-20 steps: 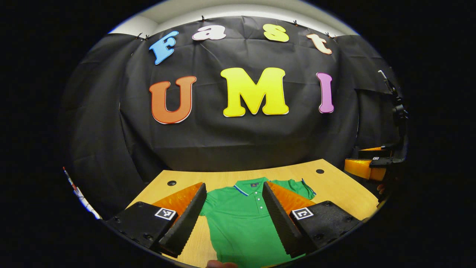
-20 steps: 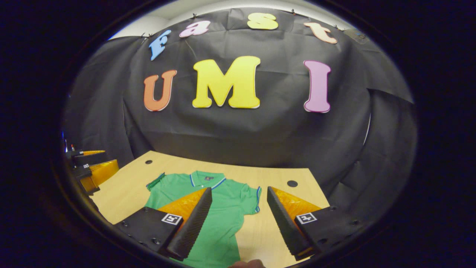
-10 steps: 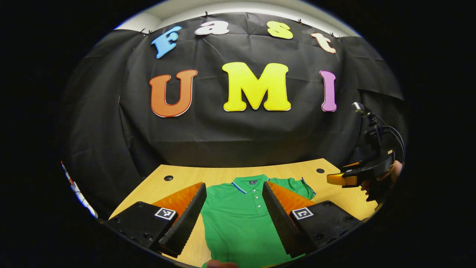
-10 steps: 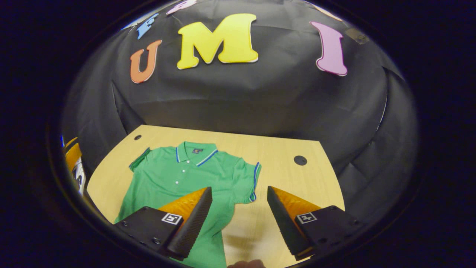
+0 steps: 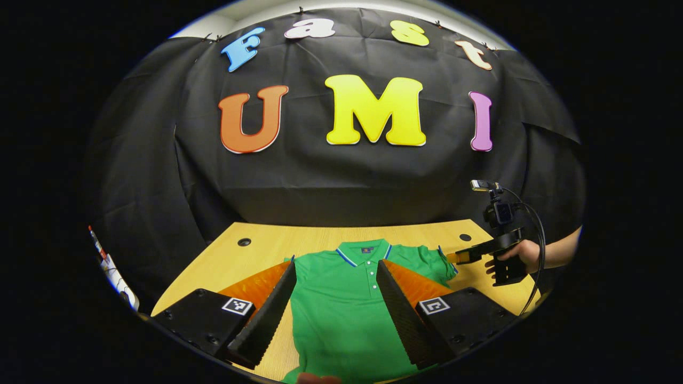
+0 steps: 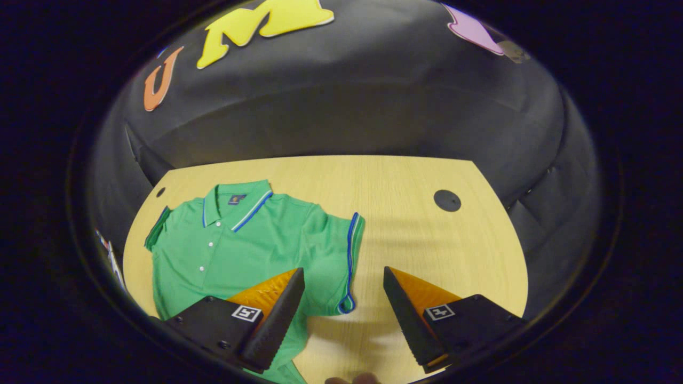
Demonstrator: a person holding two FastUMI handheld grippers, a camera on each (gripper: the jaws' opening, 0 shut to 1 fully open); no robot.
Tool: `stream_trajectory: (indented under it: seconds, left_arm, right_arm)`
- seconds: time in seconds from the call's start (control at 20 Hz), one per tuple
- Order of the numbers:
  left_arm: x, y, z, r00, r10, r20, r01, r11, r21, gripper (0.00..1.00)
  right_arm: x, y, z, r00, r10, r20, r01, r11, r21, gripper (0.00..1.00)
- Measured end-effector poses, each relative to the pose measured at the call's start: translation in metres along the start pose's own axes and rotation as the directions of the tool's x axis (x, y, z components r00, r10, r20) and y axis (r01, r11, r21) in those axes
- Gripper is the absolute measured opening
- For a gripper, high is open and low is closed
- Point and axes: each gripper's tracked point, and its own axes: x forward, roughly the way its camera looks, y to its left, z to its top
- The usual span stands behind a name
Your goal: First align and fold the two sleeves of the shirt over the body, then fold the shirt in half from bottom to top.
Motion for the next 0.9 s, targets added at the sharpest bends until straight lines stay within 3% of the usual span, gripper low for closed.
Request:
stream_trajectory:
  seconds: [0.25, 0.4, 0.45, 0.6, 0.65, 0.7, 0.9]
  left_arm:
    - [-0.002, 0.002, -0.014, 0.998, 0.025, -0.054, -0.026, 0.999, -0.019, 0.97]
    - [-0.002, 0.003, -0.012, 0.998, 0.036, -0.052, -0.036, 0.999, -0.004, 0.98]
    - [0.0, 0.002, -0.012, 0.998, 0.038, -0.053, -0.038, 0.999, -0.001, 0.98]
    - [0.003, -0.001, -0.011, 0.998, 0.033, -0.06, -0.034, 0.999, -0.012, 0.97]
    - [0.004, 0.0, -0.01, 0.998, 0.034, -0.06, -0.035, 0.999, -0.016, 0.97]
    - [0.004, -0.001, -0.008, 0.998, 0.033, -0.057, -0.034, 0.999, -0.02, 0.98]
    - [0.001, 0.006, -0.007, 0.998, 0.043, -0.048, -0.044, 0.999, -0.018, 0.98]
  right_arm:
    - [0.03, 0.001, -0.005, 0.997, 0.033, -0.073, -0.029, 0.998, 0.052, 0.95]
    - [0.043, 0.001, -0.015, 0.99, 0.038, -0.135, -0.03, 0.998, 0.061, 0.73]
    - [0.041, 0.001, -0.009, 0.992, 0.035, -0.119, -0.029, 0.998, 0.047, 0.71]
    - [0.047, -0.003, -0.015, 0.988, 0.012, -0.155, -0.005, 0.999, 0.049, 0.12]
    - [0.043, -0.004, -0.008, 0.991, 0.017, -0.136, -0.007, 0.997, 0.073, 0.11]
    - [0.048, -0.004, -0.011, 0.989, 0.019, -0.149, -0.003, 0.994, 0.106, 0.04]
    - [0.038, -0.002, -0.003, 0.991, 0.045, -0.13, -0.02, 0.982, 0.188, 0.03]
